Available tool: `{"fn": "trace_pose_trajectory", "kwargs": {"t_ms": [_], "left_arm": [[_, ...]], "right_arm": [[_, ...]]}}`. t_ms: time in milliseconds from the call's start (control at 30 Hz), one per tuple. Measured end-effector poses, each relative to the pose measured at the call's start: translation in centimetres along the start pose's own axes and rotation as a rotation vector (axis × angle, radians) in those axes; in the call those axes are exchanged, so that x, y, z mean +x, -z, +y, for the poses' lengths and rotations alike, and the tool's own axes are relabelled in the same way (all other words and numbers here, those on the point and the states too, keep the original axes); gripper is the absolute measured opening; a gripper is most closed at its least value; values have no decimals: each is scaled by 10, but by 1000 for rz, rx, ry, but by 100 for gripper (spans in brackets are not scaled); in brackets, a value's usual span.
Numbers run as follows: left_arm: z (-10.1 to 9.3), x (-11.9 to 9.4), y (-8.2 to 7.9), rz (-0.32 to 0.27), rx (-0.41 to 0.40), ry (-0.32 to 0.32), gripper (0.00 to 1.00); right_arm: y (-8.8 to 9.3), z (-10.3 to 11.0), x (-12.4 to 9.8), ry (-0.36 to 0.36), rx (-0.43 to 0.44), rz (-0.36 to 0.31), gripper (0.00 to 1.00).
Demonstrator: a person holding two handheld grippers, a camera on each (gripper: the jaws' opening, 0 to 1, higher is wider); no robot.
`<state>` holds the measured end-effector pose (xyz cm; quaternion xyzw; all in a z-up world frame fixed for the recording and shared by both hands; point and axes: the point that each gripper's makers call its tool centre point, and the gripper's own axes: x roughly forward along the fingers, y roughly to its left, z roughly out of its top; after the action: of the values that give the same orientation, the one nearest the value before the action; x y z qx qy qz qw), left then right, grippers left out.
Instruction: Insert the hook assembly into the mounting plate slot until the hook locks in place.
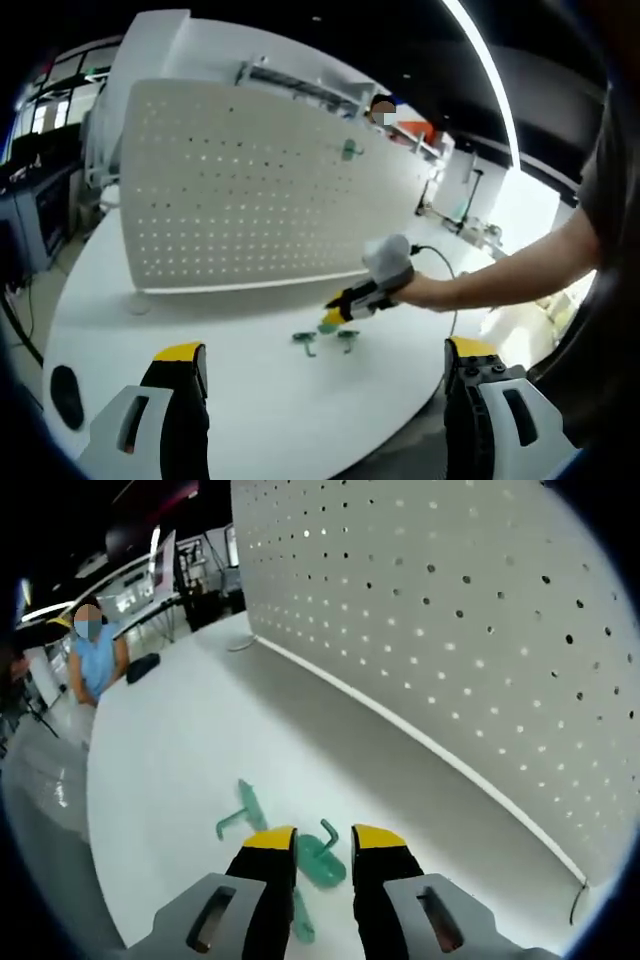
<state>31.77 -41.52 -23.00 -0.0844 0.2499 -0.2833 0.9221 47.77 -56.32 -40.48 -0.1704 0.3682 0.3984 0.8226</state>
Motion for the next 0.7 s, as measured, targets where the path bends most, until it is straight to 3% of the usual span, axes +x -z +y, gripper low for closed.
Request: {"fn": "trace_pose_trajectory", "kwargs": {"t_ms": [333,500,700], "left_arm": [[7,-3,1,-7,-29,-13,98],[8,-2,0,-13,-33,-13,98],[8,0,0,-8,-32,-9,98]], "right_arm": [[5,2,5,-49,-99,48,15],[2,0,4,-61,-58,55,3],[0,2,2,-76,-27,56,1]]}}
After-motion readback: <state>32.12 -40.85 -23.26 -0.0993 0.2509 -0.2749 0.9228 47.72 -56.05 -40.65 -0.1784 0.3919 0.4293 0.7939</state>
